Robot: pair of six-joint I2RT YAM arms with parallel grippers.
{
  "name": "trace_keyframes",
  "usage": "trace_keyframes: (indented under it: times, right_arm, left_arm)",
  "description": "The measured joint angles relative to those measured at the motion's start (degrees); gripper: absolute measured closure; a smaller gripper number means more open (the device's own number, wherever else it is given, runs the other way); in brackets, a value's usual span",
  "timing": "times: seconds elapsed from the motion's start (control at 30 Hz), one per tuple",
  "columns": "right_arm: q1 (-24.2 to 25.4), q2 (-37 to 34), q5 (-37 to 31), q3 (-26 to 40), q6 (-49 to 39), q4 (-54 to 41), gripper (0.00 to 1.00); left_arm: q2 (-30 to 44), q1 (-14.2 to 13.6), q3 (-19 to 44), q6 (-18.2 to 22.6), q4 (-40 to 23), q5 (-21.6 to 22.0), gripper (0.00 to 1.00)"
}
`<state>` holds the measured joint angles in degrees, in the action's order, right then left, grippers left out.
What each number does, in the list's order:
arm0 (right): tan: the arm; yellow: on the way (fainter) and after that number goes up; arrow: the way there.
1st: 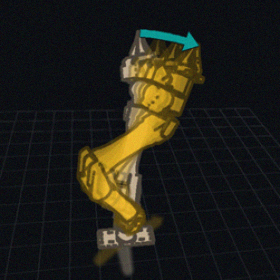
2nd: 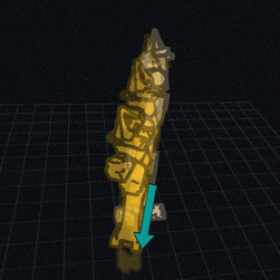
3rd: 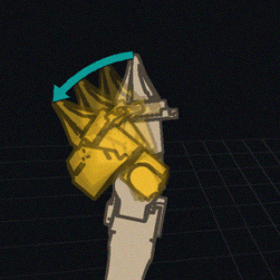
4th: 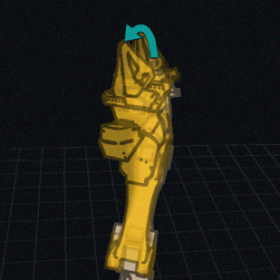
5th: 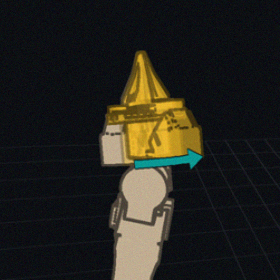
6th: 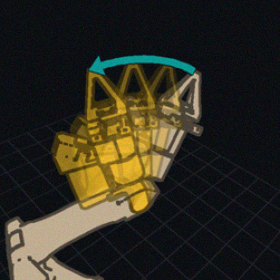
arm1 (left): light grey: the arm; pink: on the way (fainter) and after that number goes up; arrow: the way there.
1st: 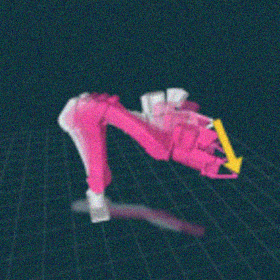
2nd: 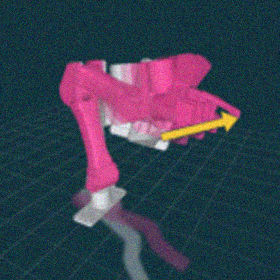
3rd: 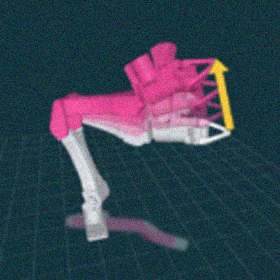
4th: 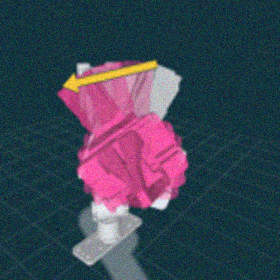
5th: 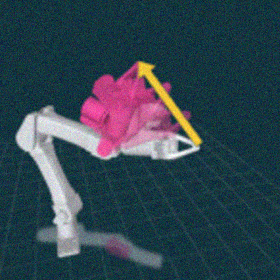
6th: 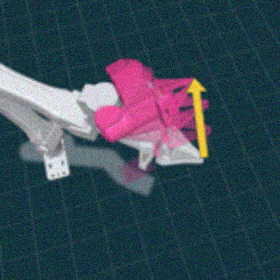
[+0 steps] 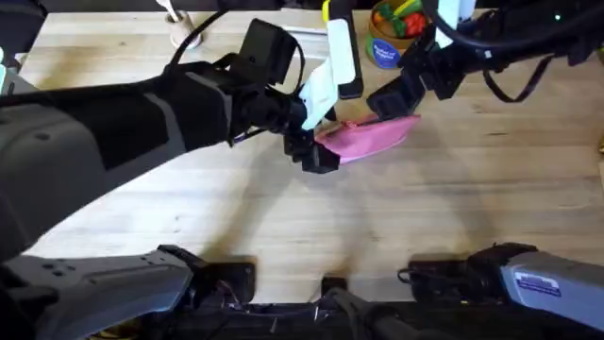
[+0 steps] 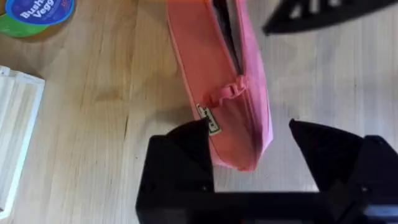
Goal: Unzip the bag, pick up the pens from the table one at a time and place them inside, then zip the bag closed.
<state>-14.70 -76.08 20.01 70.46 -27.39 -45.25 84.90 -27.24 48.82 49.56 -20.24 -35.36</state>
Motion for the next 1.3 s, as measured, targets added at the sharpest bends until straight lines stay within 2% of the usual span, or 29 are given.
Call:
trace_keyframes:
  times: [0.03, 0.1, 0.13, 0.3, 0.47, 0.57, 0.7, 0.93, 0.97, 1.07, 1.3]
  right_arm:
    - [0.0, -0.1, -2.6, 0.0, -1.2, 0.0, 0.008]
    - [0.0, -0.5, -7.3, 0.0, -2.8, 0.0, 0.008]
    - [0.0, -0.8, -9.2, 0.0, -3.3, 0.0, 0.008]
    - [0.0, -2.7, -14.3, 0.0, -7.6, 0.9, 0.008]
    - [0.0, -3.2, -15.0, 0.0, -15.3, 1.6, 0.008]
    - [0.0, -3.2, -12.7, 0.0, -21.1, 1.5, 0.008]
    - [0.3, -3.2, -6.4, 0.0, -29.4, 1.0, 0.008]
    - [4.1, -3.2, 4.5, 0.0, -37.5, -0.8, 0.008]
    - [6.3, -3.2, 7.4, 0.0, -38.7, -0.9, 0.008]
    - [7.4, -3.2, 8.8, 0.0, -39.1, -1.0, 0.008]
    - [7.4, -3.2, 10.1, 0.0, -39.8, -1.0, 0.008]
  left_arm:
    - [0.0, 0.0, 0.0, 0.0, 0.0, 0.0, 0.197]
    - [0.0, 0.0, 0.0, 0.0, 0.1, 0.0, 0.034]
    - [0.0, 0.0, 0.0, 0.0, 0.1, 0.0, 0.015]
    - [0.0, 0.0, 0.0, 0.0, 0.1, 0.4, 0.008]
    - [0.0, 0.0, 0.0, 0.0, 0.1, 2.8, 0.008]
    - [-0.3, 0.0, 0.0, 0.0, -0.1, 4.1, 0.008]
    - [-3.2, 0.9, 0.0, 0.0, -1.6, 5.5, 0.008]
    - [-9.2, 7.3, 0.0, 0.2, -7.3, 6.6, 0.008]
    - [-10.7, 9.7, 0.0, 0.2, -9.2, 6.7, 0.008]
    - [-12.1, 11.2, 0.0, 0.2, -9.6, 6.8, 0.008]
    - [-13.5, 12.3, 0.0, 0.2, -9.4, 6.8, 0.008]
